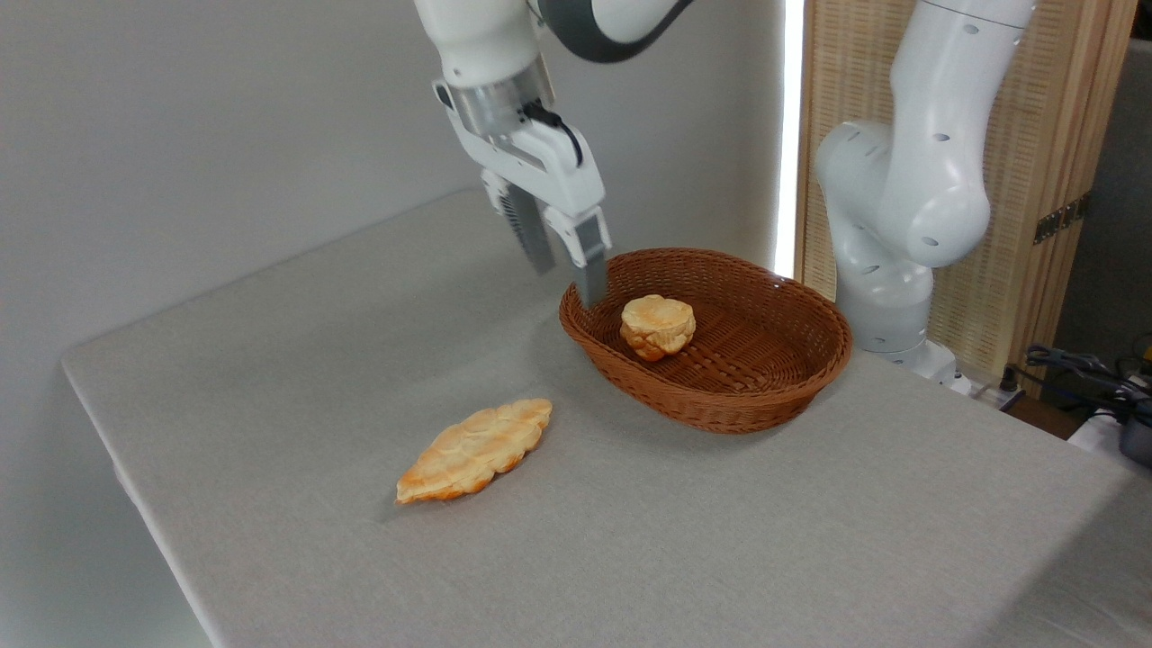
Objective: Put bread into the basket
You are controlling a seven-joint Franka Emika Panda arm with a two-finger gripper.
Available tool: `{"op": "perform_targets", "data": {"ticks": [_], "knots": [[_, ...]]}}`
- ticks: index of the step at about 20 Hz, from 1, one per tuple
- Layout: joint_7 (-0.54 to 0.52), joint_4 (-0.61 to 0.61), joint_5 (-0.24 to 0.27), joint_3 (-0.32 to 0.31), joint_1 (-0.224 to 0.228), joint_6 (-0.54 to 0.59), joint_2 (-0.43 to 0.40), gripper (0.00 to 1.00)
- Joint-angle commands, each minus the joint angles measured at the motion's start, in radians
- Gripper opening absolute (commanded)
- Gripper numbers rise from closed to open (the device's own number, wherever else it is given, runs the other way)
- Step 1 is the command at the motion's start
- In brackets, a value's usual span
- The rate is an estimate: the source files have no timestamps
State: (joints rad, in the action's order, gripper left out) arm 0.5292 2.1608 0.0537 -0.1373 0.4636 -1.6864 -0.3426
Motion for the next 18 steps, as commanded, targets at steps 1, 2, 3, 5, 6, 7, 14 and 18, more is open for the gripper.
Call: {"op": "perform_targets", "data": {"ticks": [1, 2, 3, 5, 6, 7, 14, 18], "knots": [[0.005, -0.055, -0.046, -0.027, -0.003, -0.096, 0.025, 1.0], [0.005, -0.074, -0.052, -0.036, -0.003, -0.12, 0.037, 1.0], [0.005, -0.096, -0.052, -0.051, -0.003, -0.134, 0.051, 1.0], [0.006, -0.16, -0.052, -0.064, -0.003, -0.141, 0.105, 1.0], [0.008, -0.191, -0.052, -0.071, -0.003, -0.141, 0.135, 1.0], [0.008, -0.214, -0.052, -0.079, -0.003, -0.141, 0.157, 1.0], [0.061, -0.378, -0.003, -0.159, -0.003, -0.159, 0.283, 1.0], [0.058, -0.479, 0.018, -0.165, -0.003, -0.154, 0.373, 1.0]]}}
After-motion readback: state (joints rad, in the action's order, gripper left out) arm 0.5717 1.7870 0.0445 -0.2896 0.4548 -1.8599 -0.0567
